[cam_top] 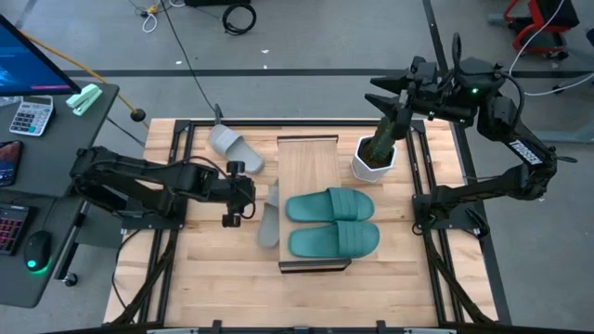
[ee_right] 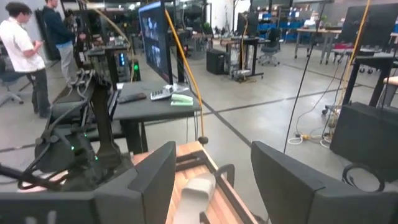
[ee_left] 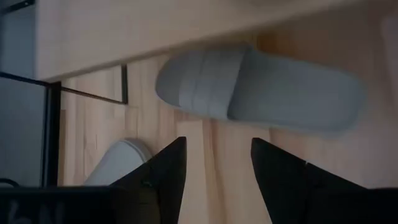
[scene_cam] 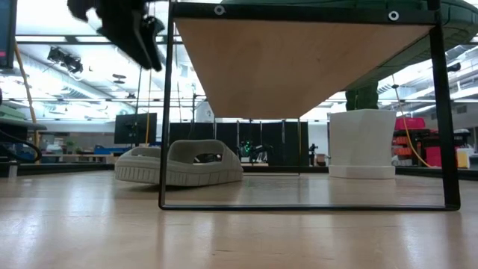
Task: Pick and place slides into the shelf
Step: Put the bottom gray slide on the shelf
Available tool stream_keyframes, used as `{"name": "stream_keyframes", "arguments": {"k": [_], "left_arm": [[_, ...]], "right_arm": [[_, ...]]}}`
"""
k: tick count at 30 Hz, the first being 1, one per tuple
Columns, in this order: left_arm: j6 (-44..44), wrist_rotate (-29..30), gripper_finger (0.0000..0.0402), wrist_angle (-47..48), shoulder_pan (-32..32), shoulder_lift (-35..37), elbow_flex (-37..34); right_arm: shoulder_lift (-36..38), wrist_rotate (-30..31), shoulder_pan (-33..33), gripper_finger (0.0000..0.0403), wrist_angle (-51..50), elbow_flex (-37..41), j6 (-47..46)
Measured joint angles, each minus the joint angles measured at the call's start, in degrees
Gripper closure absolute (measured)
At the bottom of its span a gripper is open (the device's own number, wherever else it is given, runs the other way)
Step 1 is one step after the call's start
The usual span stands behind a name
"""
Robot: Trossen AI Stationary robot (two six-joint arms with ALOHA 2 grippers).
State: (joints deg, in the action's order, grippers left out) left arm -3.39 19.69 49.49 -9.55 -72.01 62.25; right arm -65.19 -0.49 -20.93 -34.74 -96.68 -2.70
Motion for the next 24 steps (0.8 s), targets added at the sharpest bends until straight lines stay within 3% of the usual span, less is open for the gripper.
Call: {"name": "stream_keyframes", "arguments": {"k": [12,24], "left_arm": [[-16.54,1.45,0.0223,-19.24,3.3,-0.02,-14.8],[-16.78,-1.41,0.021,-34.56,4.29,0.0,-23.38]], "right_arm": [[0.0,-0.92,0.11,0.0188,-6.13,0.0,0.83],[0.0,-0.9,0.11,0.0188,-6.18,0.0,-0.24]]}}
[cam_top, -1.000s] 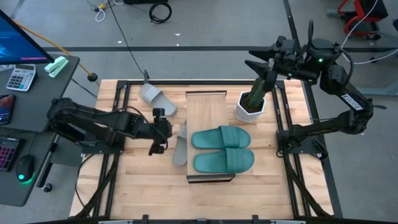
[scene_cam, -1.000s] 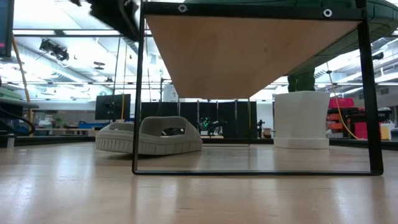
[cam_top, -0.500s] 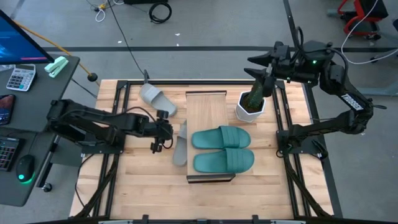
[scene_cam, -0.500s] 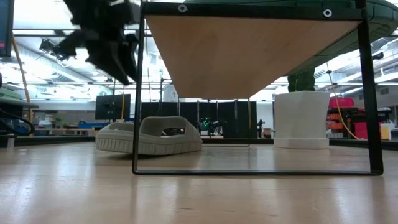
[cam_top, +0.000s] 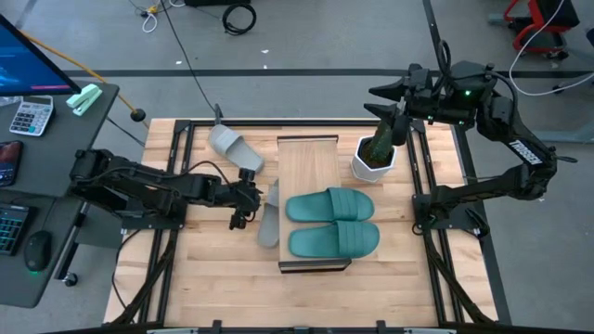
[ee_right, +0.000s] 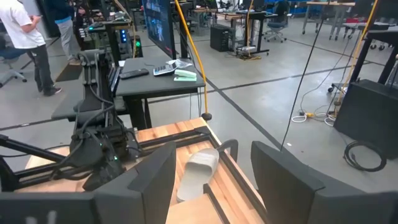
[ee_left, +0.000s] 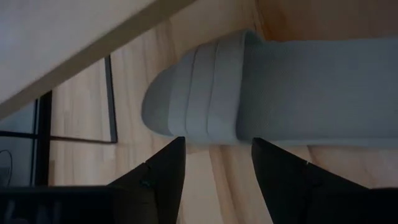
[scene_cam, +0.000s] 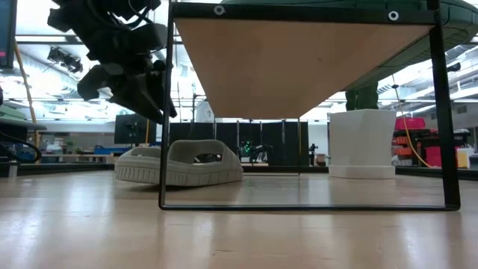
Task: Pick and place slides into the shelf
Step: Put the bottom gray slide on the shelf
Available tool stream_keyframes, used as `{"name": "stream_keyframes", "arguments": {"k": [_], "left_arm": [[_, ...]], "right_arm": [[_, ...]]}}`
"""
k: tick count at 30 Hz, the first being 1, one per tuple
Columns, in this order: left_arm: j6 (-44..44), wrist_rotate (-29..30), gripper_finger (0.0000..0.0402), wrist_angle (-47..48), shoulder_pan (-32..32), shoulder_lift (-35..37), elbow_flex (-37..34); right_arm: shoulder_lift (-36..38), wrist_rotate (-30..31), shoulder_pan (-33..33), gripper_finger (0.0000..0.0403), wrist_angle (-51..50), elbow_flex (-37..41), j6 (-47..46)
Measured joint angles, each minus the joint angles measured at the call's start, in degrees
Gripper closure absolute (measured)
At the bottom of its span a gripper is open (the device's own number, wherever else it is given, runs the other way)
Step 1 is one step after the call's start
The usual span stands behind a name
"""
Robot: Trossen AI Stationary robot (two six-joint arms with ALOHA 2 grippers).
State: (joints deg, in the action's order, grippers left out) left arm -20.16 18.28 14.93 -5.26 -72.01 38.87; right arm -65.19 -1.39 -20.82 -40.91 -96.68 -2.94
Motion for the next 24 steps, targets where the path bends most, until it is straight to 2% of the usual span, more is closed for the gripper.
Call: {"name": "stream_keyframes", "arguments": {"k": [8,24], "left_arm": [[-0.07,-0.41,0.0198,-7.63,0.0,-1.3,-4.82],[-3.69,2.43,0.0207,-18.2,0.33,-13.02,-4.88]], "right_arm": [[0.0,0.02,0.0,0.0189,0.01,0.0,-0.04],[-0.02,0.04,0.0,0.0189,-0.02,0.0,-2.08]]}}
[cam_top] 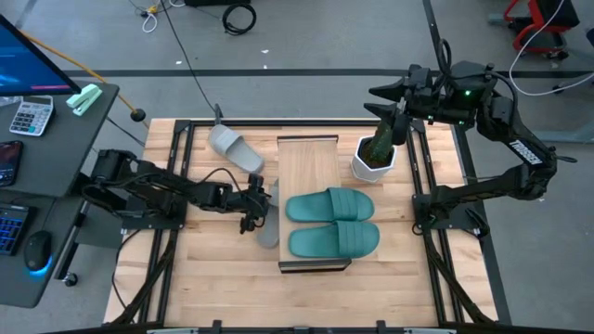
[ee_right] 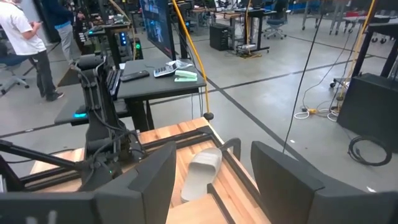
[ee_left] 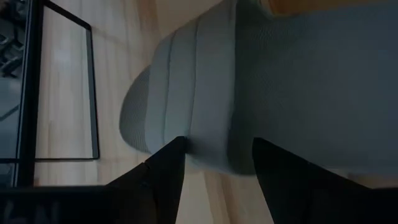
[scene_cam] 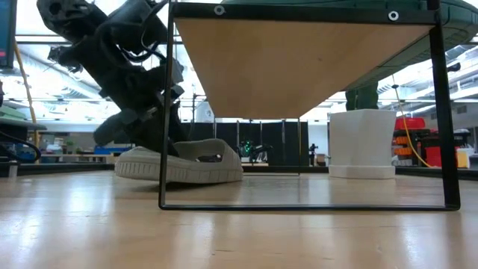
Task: Pick and place slides into the shelf
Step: Put the bottom gray slide on the shelf
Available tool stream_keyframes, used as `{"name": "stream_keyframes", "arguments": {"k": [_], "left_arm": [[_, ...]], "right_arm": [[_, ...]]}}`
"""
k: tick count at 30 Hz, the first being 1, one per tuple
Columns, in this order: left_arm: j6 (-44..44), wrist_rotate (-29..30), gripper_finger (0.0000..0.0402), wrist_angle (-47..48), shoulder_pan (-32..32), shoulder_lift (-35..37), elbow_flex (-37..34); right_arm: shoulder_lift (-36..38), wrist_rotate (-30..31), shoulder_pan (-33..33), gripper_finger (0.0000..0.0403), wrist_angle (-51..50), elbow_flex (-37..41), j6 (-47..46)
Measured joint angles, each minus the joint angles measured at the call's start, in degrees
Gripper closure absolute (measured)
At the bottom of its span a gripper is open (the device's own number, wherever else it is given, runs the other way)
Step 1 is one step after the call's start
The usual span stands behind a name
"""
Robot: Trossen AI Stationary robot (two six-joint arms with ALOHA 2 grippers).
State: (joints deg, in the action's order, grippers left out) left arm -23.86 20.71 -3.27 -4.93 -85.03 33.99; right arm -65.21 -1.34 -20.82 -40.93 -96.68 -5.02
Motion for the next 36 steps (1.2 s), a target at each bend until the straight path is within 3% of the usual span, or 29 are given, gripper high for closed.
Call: {"name": "stream_keyframes", "arguments": {"k": [15,26,32,36], "left_arm": [[1.15,1.55,0.0247,-3.16,2.84,-0.92,-0.03],[1.64,5.36,0.0387,-0.35,1.6,-0.83,0.04],[6.36,8.17,0.0376,8.19,0.57,-0.75,1.7],[6.92,7.99,0.0389,12.45,0.15,-0.75,3.82]], "right_arm": [[-1.66,0.0,0.0,0.0203,-0.15,0.0,-1.53],[-1.97,0.0,-0.01,0.0216,-0.09,0.0,-1.44],[-1.97,0.0,0.0,0.0217,-0.09,0.0,-1.34],[-1.95,0.0,-0.02,0.0218,-0.07,0.0,-0.9]]}}
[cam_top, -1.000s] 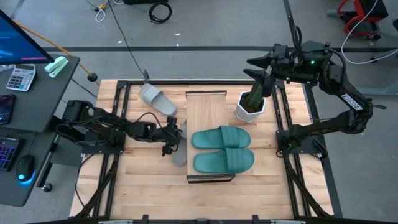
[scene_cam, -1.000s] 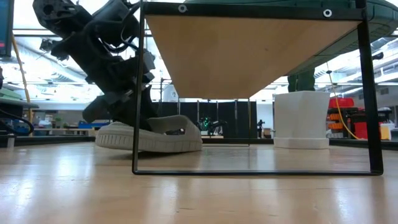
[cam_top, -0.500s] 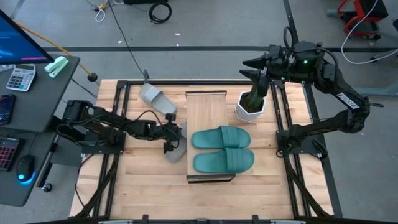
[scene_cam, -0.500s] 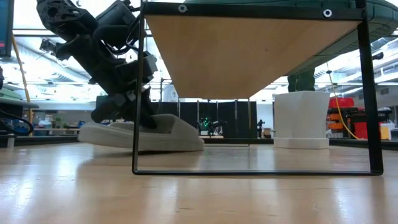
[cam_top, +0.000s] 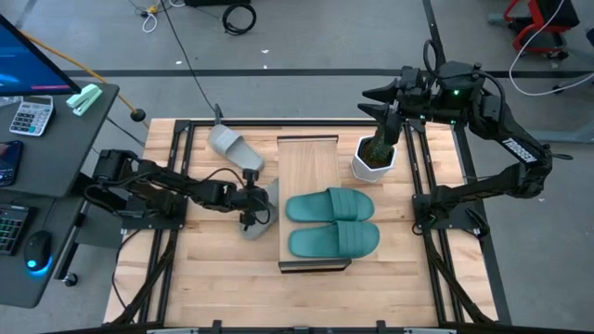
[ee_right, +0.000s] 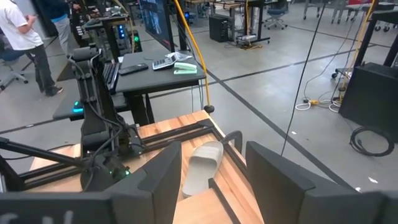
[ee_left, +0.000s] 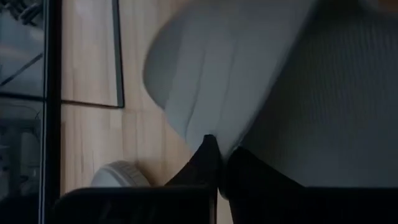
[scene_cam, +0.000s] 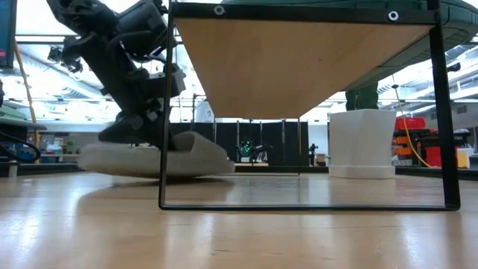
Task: Pick and place slides into the shelf
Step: Put the bottom gray slide on the shelf
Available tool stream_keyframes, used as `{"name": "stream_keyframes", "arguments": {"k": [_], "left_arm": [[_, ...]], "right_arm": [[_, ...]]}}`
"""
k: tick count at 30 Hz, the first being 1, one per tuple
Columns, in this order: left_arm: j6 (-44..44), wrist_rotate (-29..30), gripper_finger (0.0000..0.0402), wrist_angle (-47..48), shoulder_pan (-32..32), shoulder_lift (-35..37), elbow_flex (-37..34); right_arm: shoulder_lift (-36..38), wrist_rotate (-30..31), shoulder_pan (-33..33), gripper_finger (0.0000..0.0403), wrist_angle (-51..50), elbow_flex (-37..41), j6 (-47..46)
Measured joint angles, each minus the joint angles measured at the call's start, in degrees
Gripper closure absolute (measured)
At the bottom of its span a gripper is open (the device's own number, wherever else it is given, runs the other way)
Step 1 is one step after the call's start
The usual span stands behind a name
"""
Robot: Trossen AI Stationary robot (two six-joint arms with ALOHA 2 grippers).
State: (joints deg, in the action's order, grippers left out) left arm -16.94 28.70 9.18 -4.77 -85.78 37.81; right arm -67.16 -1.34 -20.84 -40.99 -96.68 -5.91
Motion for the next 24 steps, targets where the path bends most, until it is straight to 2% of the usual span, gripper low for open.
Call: {"name": "stream_keyframes", "arguments": {"k": [7,14,24], "left_arm": [[-0.19,-0.55,0.0389,6.79,-0.22,-0.15,5.86],[1.84,-0.65,0.0389,22.93,-0.37,0.08,9.63],[18.89,-0.33,0.039,37.89,-0.33,7.44,11.87]], "right_arm": [[0.0,0.0,0.0,0.0219,0.02,0.0,1.05],[0.0,0.0,0.02,0.0222,0.02,0.0,1.71],[0.0,-0.57,0.01,0.0223,-0.17,0.0,2.03]]}}
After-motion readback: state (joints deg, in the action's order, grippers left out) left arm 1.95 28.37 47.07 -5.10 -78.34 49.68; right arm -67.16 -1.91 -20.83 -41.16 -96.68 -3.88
